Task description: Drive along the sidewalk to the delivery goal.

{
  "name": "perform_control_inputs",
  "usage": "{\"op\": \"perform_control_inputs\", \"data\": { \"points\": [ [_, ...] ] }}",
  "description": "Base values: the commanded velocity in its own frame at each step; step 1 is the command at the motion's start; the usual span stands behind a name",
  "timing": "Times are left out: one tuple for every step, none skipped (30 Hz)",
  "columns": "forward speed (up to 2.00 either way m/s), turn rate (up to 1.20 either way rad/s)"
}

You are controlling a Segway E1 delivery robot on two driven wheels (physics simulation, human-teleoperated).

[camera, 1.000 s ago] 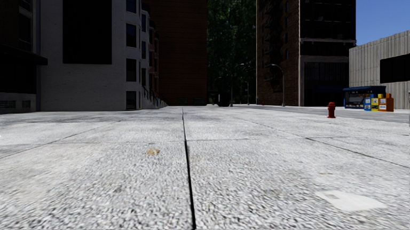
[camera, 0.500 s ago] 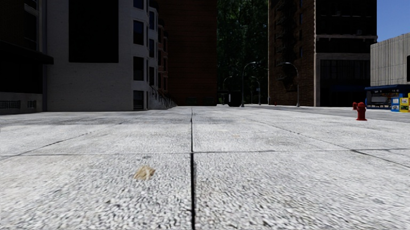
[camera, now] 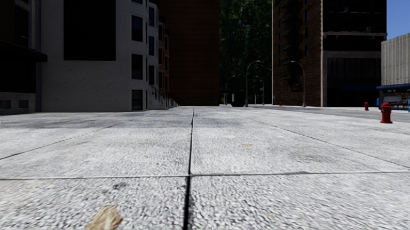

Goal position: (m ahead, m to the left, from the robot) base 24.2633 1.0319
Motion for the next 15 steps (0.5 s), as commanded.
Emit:
{"op": "perform_control_inputs", "data": {
  "points": [
    [2.00, 0.39],
    [2.00, 0.39],
    [2.00, 0.39],
    [2.00, 0.39],
    [2.00, 0.39],
    [2.00, 0.39],
    [2.00, 0.39],
    [2.00, 0.39],
    [2.00, 0.39],
    [2.00, 0.39],
    [2.00, 0.39],
    [2.00, 0.00],
    [2.00, 0.00],
    [2.00, 0.00],
    [2.00, 0.00]
  ]
}}
